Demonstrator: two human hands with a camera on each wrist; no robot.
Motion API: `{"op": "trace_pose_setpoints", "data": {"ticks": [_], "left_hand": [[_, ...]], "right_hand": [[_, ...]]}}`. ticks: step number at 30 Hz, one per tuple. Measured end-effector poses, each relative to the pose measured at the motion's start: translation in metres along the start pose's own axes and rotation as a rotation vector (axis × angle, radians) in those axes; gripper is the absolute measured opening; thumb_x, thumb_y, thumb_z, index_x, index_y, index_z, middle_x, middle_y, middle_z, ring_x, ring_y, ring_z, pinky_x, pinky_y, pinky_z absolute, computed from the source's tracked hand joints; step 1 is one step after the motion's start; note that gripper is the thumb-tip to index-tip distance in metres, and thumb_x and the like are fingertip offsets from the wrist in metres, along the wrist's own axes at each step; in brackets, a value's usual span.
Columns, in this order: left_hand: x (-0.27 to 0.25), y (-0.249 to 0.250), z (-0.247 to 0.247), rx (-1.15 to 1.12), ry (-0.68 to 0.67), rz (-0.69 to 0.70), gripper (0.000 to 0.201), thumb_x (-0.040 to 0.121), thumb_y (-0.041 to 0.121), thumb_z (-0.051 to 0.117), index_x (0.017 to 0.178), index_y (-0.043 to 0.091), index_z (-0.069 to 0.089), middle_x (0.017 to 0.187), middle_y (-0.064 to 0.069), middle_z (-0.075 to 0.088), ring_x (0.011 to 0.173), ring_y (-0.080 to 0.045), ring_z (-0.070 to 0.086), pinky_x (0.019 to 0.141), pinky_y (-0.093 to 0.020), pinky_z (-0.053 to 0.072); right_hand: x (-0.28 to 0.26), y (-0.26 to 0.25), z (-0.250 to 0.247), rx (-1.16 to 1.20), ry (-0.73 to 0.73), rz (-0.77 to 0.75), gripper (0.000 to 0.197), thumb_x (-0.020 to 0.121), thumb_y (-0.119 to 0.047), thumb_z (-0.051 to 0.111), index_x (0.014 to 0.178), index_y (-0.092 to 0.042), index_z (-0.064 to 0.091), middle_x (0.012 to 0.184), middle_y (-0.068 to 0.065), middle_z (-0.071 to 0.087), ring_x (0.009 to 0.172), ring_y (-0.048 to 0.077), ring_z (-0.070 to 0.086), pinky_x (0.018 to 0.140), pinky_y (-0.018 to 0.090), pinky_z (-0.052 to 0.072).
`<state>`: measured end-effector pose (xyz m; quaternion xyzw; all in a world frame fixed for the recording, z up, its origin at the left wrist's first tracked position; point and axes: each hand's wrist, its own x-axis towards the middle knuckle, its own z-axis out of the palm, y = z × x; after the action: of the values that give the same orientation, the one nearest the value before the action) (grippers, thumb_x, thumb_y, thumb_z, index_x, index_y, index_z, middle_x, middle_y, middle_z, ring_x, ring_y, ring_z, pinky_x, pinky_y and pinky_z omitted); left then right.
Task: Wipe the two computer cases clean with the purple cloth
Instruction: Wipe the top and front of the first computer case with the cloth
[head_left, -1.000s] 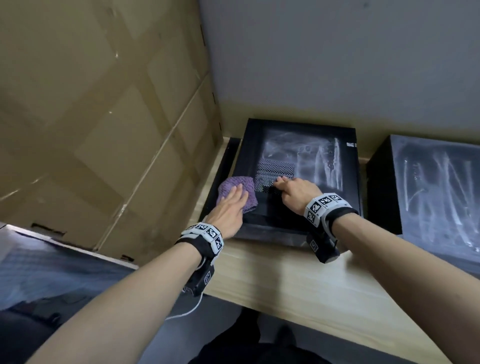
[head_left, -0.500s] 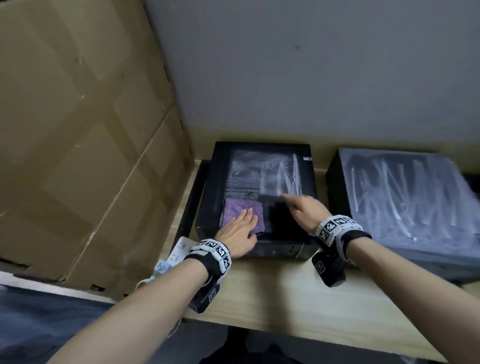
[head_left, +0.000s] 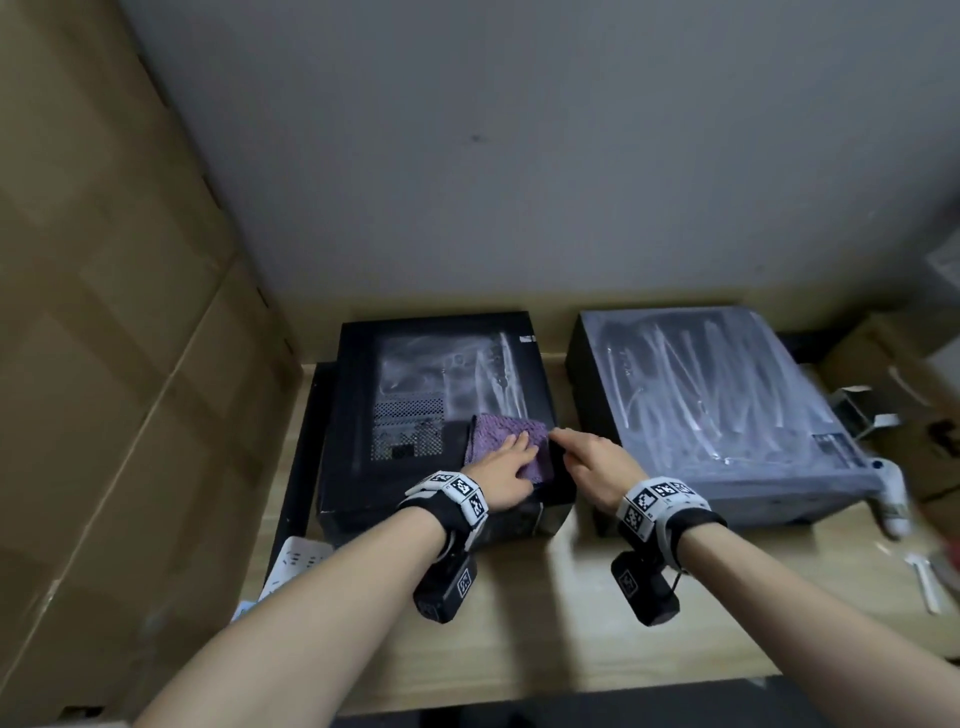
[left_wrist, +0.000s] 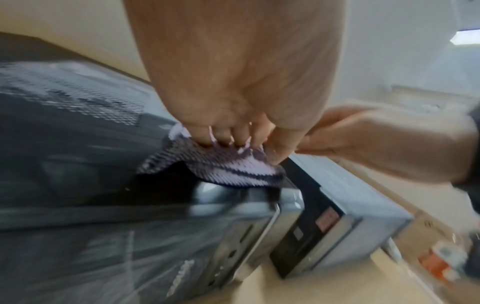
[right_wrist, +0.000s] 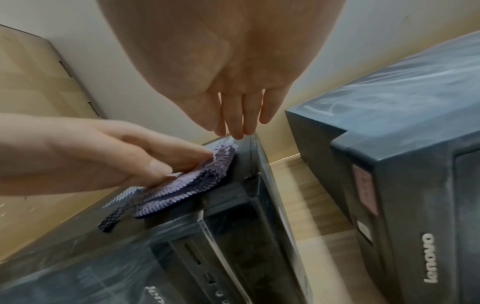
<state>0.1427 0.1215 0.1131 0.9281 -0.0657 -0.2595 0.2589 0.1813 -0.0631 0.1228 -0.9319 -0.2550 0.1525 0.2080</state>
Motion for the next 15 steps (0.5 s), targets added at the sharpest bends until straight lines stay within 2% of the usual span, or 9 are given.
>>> {"op": "trace_pose_setpoints", "data": {"ticks": [3, 4, 5, 7, 11, 13, 15], "left_hand": [[-0.016, -0.022, -0.027, -0.155, 0.198, 0.0, 0.058, 0.091, 0.016, 0.049, 0.148, 0.022, 0.038, 0.153, 0.0, 0.038, 0.14, -0.018, 0.038, 0.114, -0.028, 0.03], [-0.022, -0.035, -0.037, -0.141, 0.272, -0.024, 0.056, 0.091, 0.015, 0.049, 0.146, 0.023, 0.042, 0.15, 0.0, 0.043, 0.136, -0.019, 0.043, 0.112, -0.028, 0.033], [-0.028, -0.051, -0.048, -0.102, 0.324, -0.057, 0.055, 0.091, 0.015, 0.048, 0.146, 0.021, 0.042, 0.151, 0.0, 0.042, 0.137, -0.019, 0.042, 0.113, -0.028, 0.032], [-0.037, -0.086, -0.067, -0.012, 0.349, -0.156, 0.058, 0.093, 0.017, 0.046, 0.149, 0.015, 0.035, 0.157, -0.003, 0.031, 0.144, -0.018, 0.03, 0.116, -0.028, 0.024], [-0.046, -0.134, -0.096, 0.107, 0.206, -0.333, 0.076, 0.097, 0.035, 0.048, 0.154, 0.006, 0.008, 0.163, -0.01, 0.002, 0.15, -0.02, 0.006, 0.121, -0.033, 0.015], [-0.041, -0.143, -0.108, 0.109, 0.156, -0.384, 0.076, 0.098, 0.035, 0.047, 0.154, 0.004, 0.005, 0.162, -0.012, -0.002, 0.15, -0.024, 0.005, 0.121, -0.036, 0.016], [-0.031, -0.151, -0.12, 0.052, 0.148, -0.434, 0.07, 0.099, 0.025, 0.042, 0.153, 0.001, 0.005, 0.162, -0.016, -0.003, 0.15, -0.027, 0.007, 0.12, -0.035, 0.016]], "right_hand": [[0.01, -0.014, 0.007, -0.047, -0.046, -0.071, 0.051, 0.102, -0.026, 0.043, 0.151, -0.017, 0.035, 0.161, 0.006, 0.028, 0.148, 0.019, 0.024, 0.119, 0.025, 0.015], [0.014, -0.02, 0.01, -0.073, -0.067, -0.101, 0.053, 0.104, -0.033, 0.039, 0.154, -0.019, 0.029, 0.163, 0.006, 0.019, 0.151, 0.018, 0.016, 0.121, 0.025, 0.009], [0.019, -0.027, 0.015, -0.109, -0.087, -0.115, 0.054, 0.105, -0.04, 0.033, 0.155, -0.022, 0.024, 0.165, 0.006, 0.012, 0.152, 0.018, 0.011, 0.123, 0.028, 0.007], [0.028, -0.041, 0.026, -0.2, -0.128, -0.083, 0.058, 0.104, -0.05, 0.019, 0.157, -0.028, 0.015, 0.166, 0.005, 0.003, 0.152, 0.019, 0.004, 0.124, 0.035, 0.009], [0.043, -0.058, 0.046, -0.281, -0.228, 0.043, 0.069, 0.099, -0.059, 0.005, 0.157, -0.023, 0.005, 0.165, 0.005, -0.004, 0.152, 0.02, -0.005, 0.124, 0.039, 0.005], [0.045, -0.061, 0.052, -0.298, -0.257, 0.091, 0.076, 0.094, -0.064, -0.002, 0.157, -0.021, 0.003, 0.165, 0.007, -0.007, 0.152, 0.022, -0.009, 0.124, 0.041, 0.002], [0.047, -0.066, 0.053, -0.279, -0.281, 0.133, 0.071, 0.099, -0.059, 0.005, 0.157, -0.02, 0.003, 0.165, 0.008, -0.009, 0.152, 0.024, -0.01, 0.124, 0.042, 0.001]]}}
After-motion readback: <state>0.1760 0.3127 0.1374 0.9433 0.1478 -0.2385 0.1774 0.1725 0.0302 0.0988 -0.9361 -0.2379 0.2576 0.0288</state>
